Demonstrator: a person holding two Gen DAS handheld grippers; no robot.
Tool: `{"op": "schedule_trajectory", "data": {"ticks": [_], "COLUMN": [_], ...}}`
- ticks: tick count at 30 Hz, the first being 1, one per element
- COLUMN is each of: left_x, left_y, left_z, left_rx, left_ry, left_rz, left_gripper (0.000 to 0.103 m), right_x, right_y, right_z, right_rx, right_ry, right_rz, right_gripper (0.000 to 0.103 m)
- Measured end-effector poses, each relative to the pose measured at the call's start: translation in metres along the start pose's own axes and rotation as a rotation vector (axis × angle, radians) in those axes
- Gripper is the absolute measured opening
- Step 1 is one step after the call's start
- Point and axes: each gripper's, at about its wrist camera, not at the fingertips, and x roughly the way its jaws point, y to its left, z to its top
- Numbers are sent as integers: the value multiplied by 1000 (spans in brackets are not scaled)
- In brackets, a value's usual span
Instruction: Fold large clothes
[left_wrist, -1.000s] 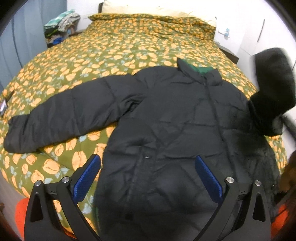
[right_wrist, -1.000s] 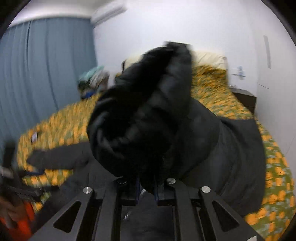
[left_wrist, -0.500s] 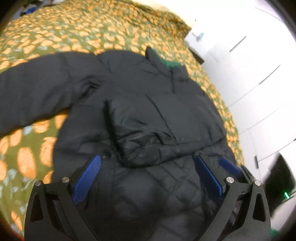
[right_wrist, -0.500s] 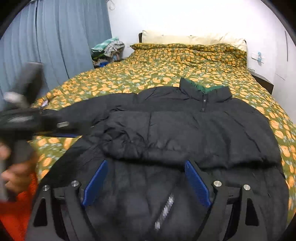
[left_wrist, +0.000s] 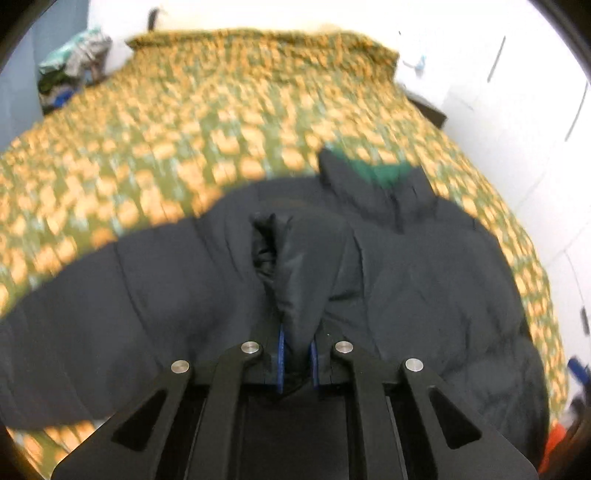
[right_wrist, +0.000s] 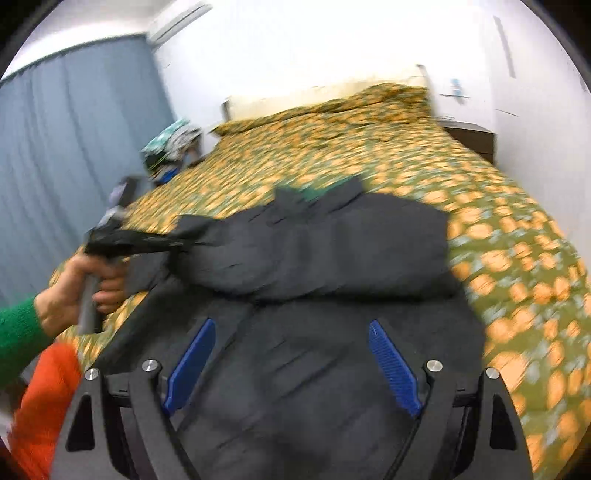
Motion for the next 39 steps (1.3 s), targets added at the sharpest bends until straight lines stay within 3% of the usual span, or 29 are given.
{"op": "schedule_trajectory", "data": {"ticks": [1,3,4,6,8,10,12,14,16,19,21,23,26,32,36,39], "left_x": [2,18,27,47,61,68,72,77,81,88,90,91,90,90,90,90], "left_y": [5,9,11,16,17,22,26,27,27,28,29,28,27,28,28,28], "left_z": [5,8,5,-10,-23,-38,-42,-45,-45,-47,-48,-50,-51,-53,-53,-54], "left_rx": [13,51,55,69,76,76,76,79,80,80,77,79,82,79,75,75], "left_ry": [-10,-10,1,38,54,60,64,66,68,65,54,41,33,24,20,13], "left_rz": [21,77,86,107,123,124,119,109,105,101,97,99,104,101,96,97], "left_gripper": [9,9,9,10,12,16,19,21,21,22,22,22,22,22,22,22], "right_x": [6,23,37,65,101,134,166,202,215,215,206,196,208,275,253,222], "right_y": [-15,-43,-57,-77,-94,-100,-105,-114,-119,-119,-112,-109,-119,-145,-132,-114], "right_z": [15,44,58,76,89,88,77,56,45,54,71,97,122,104,102,95], "right_rx": [20,53,70,128,179,148,136,144,159,166,138,124,171,272,259,207], "right_ry": [-4,-4,12,57,102,152,215,335,370,405,364,264,196,324,309,315], "right_rz": [-16,-67,-100,-127,-124,-136,-143,-151,-142,-160,-181,-186,-165,-186,-193,-150], "right_gripper": [86,76,54,44,43,43,43,40,40,40,40,40,40,40,42,42]}}
